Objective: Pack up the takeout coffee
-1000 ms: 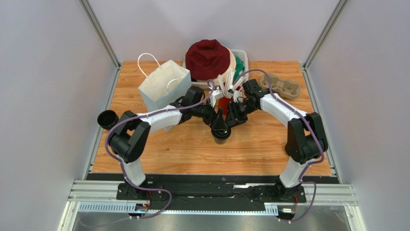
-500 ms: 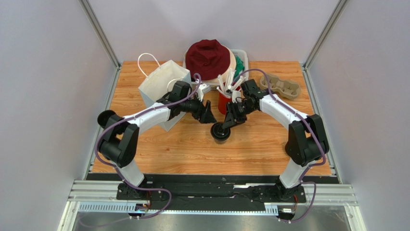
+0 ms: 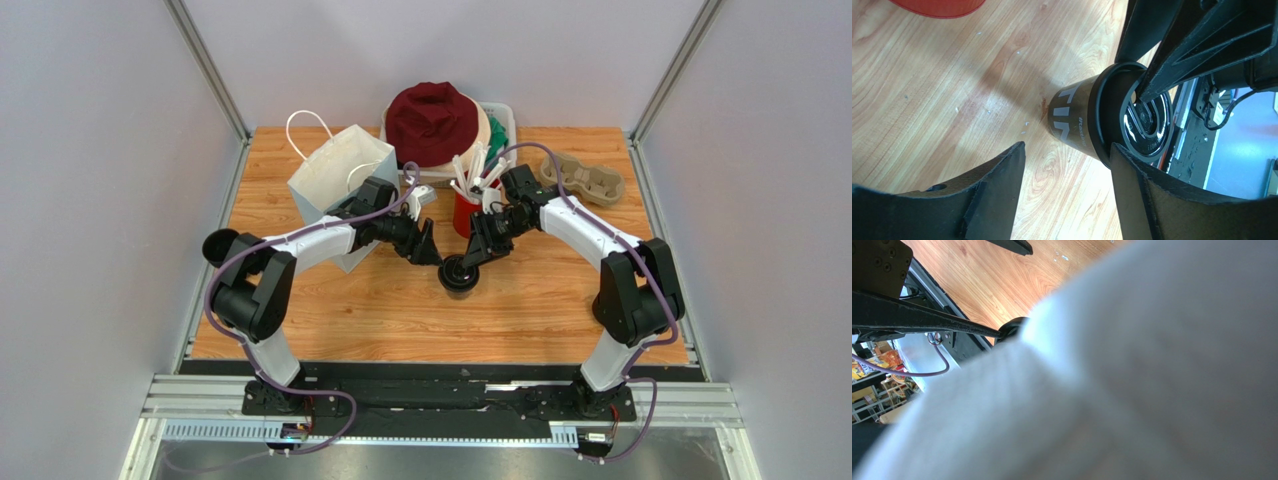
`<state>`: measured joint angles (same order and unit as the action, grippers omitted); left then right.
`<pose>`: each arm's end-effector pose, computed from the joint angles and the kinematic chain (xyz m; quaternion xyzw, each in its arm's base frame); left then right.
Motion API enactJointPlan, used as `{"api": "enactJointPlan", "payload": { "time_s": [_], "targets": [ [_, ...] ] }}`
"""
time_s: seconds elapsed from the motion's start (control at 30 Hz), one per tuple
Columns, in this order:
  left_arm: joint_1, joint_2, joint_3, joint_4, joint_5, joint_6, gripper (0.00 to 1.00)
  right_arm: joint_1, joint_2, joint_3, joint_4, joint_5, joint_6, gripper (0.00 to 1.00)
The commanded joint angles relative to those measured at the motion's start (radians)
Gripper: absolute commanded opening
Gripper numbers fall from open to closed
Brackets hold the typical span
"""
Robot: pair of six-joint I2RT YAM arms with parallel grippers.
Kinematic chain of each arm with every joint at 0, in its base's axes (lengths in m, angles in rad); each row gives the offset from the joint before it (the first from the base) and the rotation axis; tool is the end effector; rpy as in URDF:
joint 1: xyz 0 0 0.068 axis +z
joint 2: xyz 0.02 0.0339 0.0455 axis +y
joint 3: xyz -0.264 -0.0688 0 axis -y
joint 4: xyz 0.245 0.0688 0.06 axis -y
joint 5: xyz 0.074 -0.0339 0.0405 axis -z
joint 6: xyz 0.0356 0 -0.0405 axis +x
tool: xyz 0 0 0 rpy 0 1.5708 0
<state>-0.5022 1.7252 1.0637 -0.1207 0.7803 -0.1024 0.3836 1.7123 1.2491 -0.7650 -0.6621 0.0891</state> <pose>0.3046 -0.1958 0.2012 0.3128 0.8079 -0.4410 0.2346 0.3048 0.1466 0.2229 -0.1915 0.9136 0.3491 0.0817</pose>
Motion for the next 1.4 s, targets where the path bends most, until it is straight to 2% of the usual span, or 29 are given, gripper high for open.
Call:
{"api": "enactJointPlan", "payload": {
  "time_s": [0.0, 0.37, 0.6, 0.8, 1.03, 1.13, 1.37],
  "targets": [
    [0.005, 0.020, -0.011, 0.009, 0.023, 0.038, 0.69, 0.001, 0.003, -0.016, 0.020, 0.104, -0.043, 0.29],
    [0.005, 0.031, -0.010, -0.011, 0.034, 0.036, 0.63, 0.001, 0.021, -0.017, 0.015, 0.163, -0.049, 0.29],
    [0.005, 0.034, -0.002, -0.056, 0.048, 0.049, 0.54, 0.001, 0.024, -0.036, 0.027, 0.200, -0.051, 0.28],
    [-0.002, 0.031, -0.011, -0.082, 0.030, 0.066, 0.50, 0.001, 0.000, -0.056, 0.053, 0.260, -0.043, 0.28],
    [-0.012, 0.016, -0.004, -0.096, 0.039, 0.056, 0.54, 0.001, -0.036, -0.076, 0.067, 0.266, -0.045, 0.28],
    [-0.012, -0.001, 0.027, -0.102, 0.039, 0.050, 0.64, 0.001, -0.052, -0.080, 0.066, 0.257, -0.048, 0.28],
    [-0.013, -0.033, 0.084, -0.117, 0.050, 0.044, 0.65, 0.003, -0.088, -0.094, 0.072, 0.262, -0.052, 0.28]
  ]
}}
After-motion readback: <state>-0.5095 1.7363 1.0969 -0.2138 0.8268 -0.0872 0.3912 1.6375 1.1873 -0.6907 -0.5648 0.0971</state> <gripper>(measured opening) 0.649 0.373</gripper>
